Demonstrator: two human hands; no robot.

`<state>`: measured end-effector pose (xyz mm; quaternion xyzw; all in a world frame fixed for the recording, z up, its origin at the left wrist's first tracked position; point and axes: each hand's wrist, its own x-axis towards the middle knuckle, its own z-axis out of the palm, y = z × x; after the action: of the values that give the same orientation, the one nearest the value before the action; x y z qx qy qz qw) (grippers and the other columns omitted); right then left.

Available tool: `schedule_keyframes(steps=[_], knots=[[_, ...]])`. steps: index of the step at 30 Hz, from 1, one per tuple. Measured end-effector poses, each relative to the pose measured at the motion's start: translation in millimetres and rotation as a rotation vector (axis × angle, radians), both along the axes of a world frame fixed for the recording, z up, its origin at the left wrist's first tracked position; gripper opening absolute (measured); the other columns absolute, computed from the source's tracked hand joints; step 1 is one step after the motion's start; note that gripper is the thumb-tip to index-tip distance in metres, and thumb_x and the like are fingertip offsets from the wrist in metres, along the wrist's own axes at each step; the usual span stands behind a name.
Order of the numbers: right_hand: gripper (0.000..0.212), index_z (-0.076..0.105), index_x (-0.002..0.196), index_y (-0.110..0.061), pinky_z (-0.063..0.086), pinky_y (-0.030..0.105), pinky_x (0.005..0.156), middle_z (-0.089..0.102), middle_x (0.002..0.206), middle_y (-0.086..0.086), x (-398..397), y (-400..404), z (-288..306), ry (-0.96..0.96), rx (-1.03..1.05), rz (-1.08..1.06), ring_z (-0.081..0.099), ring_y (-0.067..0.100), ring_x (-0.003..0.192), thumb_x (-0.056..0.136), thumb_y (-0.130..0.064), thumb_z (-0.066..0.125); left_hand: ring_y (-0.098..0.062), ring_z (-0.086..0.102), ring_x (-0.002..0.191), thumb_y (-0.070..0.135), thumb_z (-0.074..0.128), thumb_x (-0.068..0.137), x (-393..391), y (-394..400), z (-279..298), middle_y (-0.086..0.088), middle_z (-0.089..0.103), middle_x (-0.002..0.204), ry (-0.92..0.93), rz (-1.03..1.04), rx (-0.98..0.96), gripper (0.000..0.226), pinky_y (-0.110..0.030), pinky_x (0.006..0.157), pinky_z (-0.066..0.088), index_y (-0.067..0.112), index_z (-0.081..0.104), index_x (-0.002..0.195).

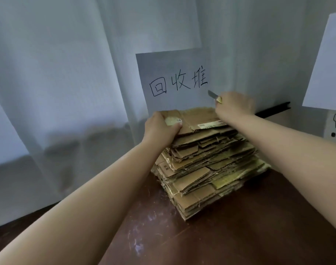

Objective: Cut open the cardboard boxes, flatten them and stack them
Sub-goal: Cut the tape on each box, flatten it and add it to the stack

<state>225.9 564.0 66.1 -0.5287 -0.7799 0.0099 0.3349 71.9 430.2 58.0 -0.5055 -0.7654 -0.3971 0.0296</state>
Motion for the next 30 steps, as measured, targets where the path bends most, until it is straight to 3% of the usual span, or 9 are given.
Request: schedule_keyframes(steps=[3, 6, 8, 11, 14, 19, 21, 24, 30], knots=[[0.033, 0.06, 0.119, -0.026, 0.034, 0.041, 0.093, 0.051, 0.132, 0.004, -11, 3, -12, -0.202, 0.068, 0.101, 0.037, 0.034, 0.125, 0.091, -0.019, 0.044, -0.024, 0.048, 0.115, 0.042, 0.064, 0.088, -4, -4, -11, -0.012, 0.049, 0.132, -0.012, 0.032, -0.085, 0.062, -0.025, 0.081, 0.035, 0.004, 0.044, 0.132], [0.047, 0.049, 0.135, -0.039, 0.009, 0.046, 0.115, 0.04, 0.148, 0.001, -20, 2, -29, -0.268, -0.081, 0.279, 0.018, 0.027, 0.144, 0.096, -0.014, 0.039, -0.037, 0.035, 0.128, 0.044, 0.054, 0.089, 0, -6, -12, -0.023, 0.034, 0.142, 0.186, 0.153, -0.3, 0.063, -0.039, 0.094, 0.038, 0.003, 0.037, 0.134], [0.047, 0.046, 0.138, -0.038, 0.017, 0.046, 0.116, 0.045, 0.146, 0.003, -20, 2, -36, -0.232, -0.125, 0.336, 0.03, 0.026, 0.139, 0.099, -0.014, 0.038, -0.042, 0.009, 0.144, 0.044, 0.046, 0.092, 1, -2, -11, -0.023, 0.01, 0.157, 0.342, 0.167, -0.356, 0.066, -0.051, 0.111, 0.025, 0.007, 0.03, 0.143], [0.038, 0.053, 0.134, -0.03, 0.041, 0.044, 0.102, 0.057, 0.133, 0.006, -15, 5, -43, -0.128, -0.178, 0.398, 0.05, 0.029, 0.122, 0.1, -0.018, 0.038, -0.035, -0.016, 0.146, 0.05, 0.033, 0.098, 2, 11, -12, -0.012, -0.004, 0.162, 0.418, 0.001, -0.36, 0.066, -0.056, 0.116, 0.001, 0.018, 0.014, 0.153], [0.032, 0.062, 0.121, -0.024, 0.046, 0.043, 0.094, 0.063, 0.122, 0.007, -10, 6, -53, -0.092, -0.216, 0.394, 0.056, 0.03, 0.111, 0.1, -0.023, 0.039, -0.033, -0.01, 0.148, 0.058, 0.018, 0.098, 4, 21, -33, -0.007, -0.002, 0.162, 0.497, -0.072, -0.531, 0.063, -0.058, 0.116, -0.003, 0.03, 0.01, 0.154], [0.022, 0.061, 0.088, -0.012, 0.038, 0.032, 0.067, 0.064, 0.097, 0.011, -27, 1, -48, -0.151, -0.183, 0.296, 0.057, 0.031, 0.09, 0.095, -0.021, 0.043, -0.039, 0.019, 0.143, 0.049, 0.017, 0.098, 4, 28, -42, -0.018, 0.022, 0.156, 0.451, -0.039, -0.604, 0.059, -0.057, 0.114, 0.016, 0.023, 0.023, 0.15], [0.02, 0.059, 0.097, -0.015, 0.038, 0.033, 0.071, 0.063, 0.11, 0.011, -31, -1, -54, -0.214, -0.135, 0.263, 0.057, 0.032, 0.1, 0.093, -0.022, 0.041, -0.039, 0.027, 0.138, 0.047, 0.02, 0.097, 7, 30, -43, -0.02, 0.031, 0.15, 0.44, -0.026, -0.59, 0.057, -0.056, 0.111, 0.023, 0.02, 0.029, 0.146], [0.039, 0.054, 0.129, -0.028, 0.045, 0.038, 0.089, 0.056, 0.134, 0.004, -28, -4, -73, -0.232, -0.107, 0.264, 0.052, 0.029, 0.12, 0.094, -0.028, 0.036, -0.038, 0.017, 0.143, 0.048, 0.021, 0.097, 11, 26, -64, -0.017, 0.024, 0.154, 0.428, -0.025, -0.526, 0.057, -0.057, 0.113, 0.015, 0.023, 0.027, 0.147], [0.045, 0.04, 0.143, -0.032, 0.037, 0.042, 0.105, 0.033, 0.154, -0.004, -25, -8, -78, -0.207, -0.082, 0.285, 0.034, 0.021, 0.139, 0.099, -0.032, 0.033, -0.035, -0.006, 0.148, 0.067, 0.011, 0.094, 8, 26, -79, -0.012, -0.001, 0.162, 0.414, -0.005, -0.486, 0.076, -0.058, 0.115, 0.003, 0.022, 0.006, 0.155]])
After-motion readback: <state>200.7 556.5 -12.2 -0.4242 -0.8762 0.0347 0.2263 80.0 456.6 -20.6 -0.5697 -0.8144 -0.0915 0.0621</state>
